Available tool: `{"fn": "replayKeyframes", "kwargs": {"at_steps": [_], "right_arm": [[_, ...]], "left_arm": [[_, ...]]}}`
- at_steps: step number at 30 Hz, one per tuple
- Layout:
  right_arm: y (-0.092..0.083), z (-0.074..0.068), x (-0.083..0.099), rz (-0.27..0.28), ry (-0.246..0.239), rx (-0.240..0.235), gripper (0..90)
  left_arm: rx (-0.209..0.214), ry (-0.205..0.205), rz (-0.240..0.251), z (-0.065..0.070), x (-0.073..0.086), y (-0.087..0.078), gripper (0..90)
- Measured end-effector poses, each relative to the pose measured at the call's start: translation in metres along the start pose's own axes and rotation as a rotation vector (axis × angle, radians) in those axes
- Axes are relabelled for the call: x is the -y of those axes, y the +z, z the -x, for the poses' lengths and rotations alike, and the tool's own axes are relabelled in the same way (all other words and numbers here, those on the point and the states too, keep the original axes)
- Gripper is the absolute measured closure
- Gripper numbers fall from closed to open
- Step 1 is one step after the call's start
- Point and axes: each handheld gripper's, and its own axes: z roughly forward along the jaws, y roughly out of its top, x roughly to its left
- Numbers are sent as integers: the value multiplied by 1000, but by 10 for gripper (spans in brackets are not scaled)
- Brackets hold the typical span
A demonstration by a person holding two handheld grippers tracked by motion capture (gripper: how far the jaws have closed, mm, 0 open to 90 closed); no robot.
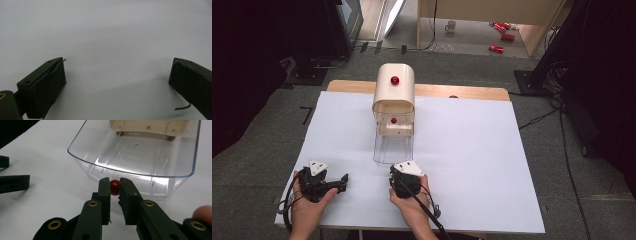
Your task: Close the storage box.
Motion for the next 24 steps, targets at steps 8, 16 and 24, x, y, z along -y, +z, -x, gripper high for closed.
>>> {"fn": "replayKeyframes", "kwargs": {"at_steps": [8,16,24], "right_arm": [[9,1,5,-26,11,11,747],[18,0,8,-28,42,17,746],[17,0,3,-22,47,16,753]], "left_arm": [[0,0,1,0,0,0,6],[0,0,0,0,0,0,6],[0,0,0,0,0,0,6]]}}
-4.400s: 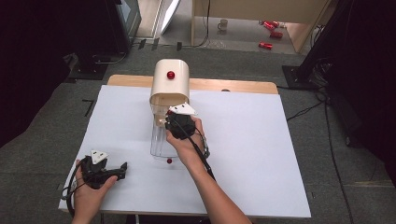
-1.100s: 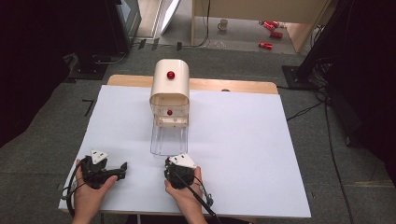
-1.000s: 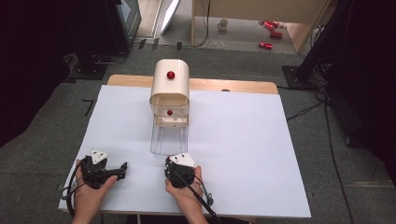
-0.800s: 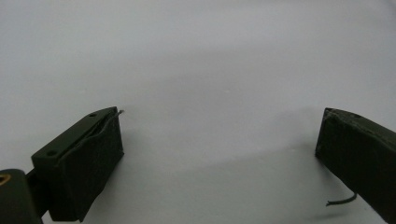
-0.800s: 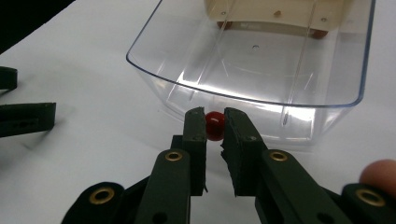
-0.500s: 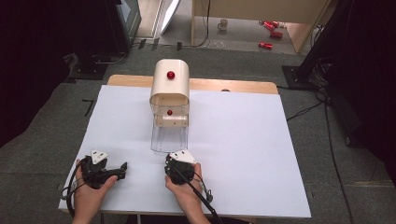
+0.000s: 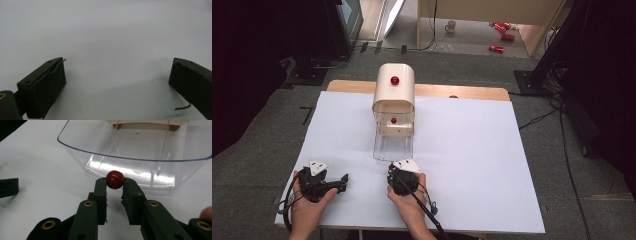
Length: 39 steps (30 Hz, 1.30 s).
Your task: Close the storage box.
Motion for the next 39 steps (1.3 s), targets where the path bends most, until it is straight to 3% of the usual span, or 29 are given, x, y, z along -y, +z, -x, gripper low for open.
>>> {"fn": "replayKeyframes", "kwargs": {"at_steps": [12,20,39], "right_arm": [[0,4,-27,36,-15,10,753],[12,10,-40,27,-4,16,752],[43,22,-62,37,-27,36,751]], "left_arm": [[0,0,0,0,0,0,6],[0,-2,1,0,0,0,6],[1,0,-1,0,0,0,6]]}}
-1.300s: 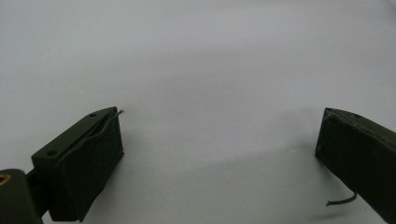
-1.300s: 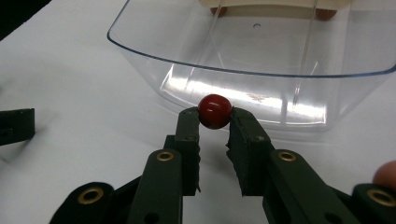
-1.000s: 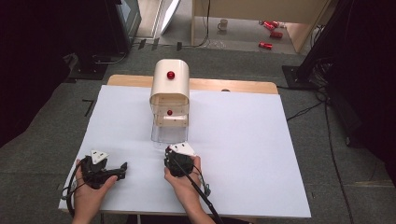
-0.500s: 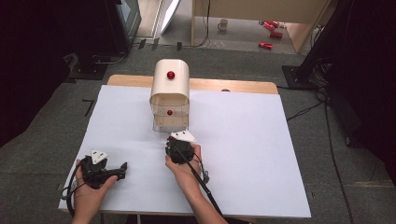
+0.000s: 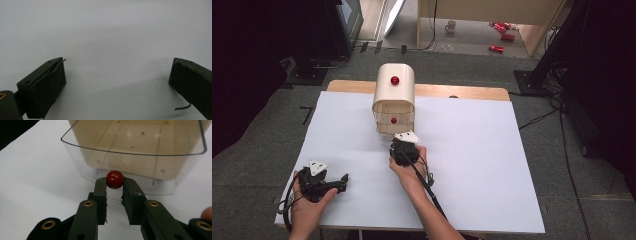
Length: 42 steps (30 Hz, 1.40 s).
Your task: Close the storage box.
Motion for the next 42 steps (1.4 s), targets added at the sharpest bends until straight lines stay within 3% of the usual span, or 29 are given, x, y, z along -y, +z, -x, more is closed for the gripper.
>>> {"fn": "replayKeyframes", "kwargs": {"at_steps": [19,25,30,33,42], "right_arm": [[15,7,-11,5,1,-2,749],[15,9,-11,0,-20,-13,737],[12,10,-9,-35,-30,-73,441],[7,12,-8,-82,-57,-85,116],[-25,48,-10,-87,-40,-104,61]], "left_arm": [[0,0,0,0,0,0,6],[0,0,0,0,0,0,6],[0,0,0,0,0,0,6],[0,0,0,0,0,0,6],[-1,1,0,0,0,0,6]]}}
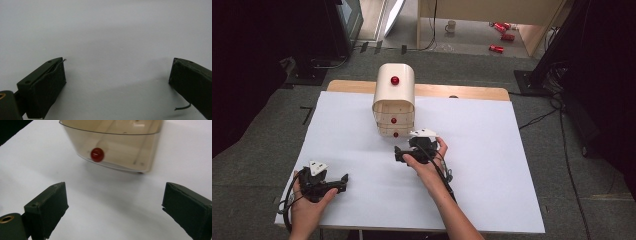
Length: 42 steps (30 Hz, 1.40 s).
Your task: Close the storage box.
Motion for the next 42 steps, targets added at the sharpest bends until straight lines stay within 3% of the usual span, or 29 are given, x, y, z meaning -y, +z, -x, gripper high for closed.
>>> {"fn": "replayKeyframes", "kwargs": {"at_steps": [6,16,35,42], "right_arm": [[-25,22,5,20,3,3,39],[-57,53,15,39,3,47,39],[-100,115,57,55,103,139,39],[-116,139,77,36,122,183,39]], "left_arm": [[-1,1,0,0,0,0,6],[-1,1,1,0,0,0,6],[0,1,0,0,0,0,6],[0,1,1,0,0,0,6]]}}
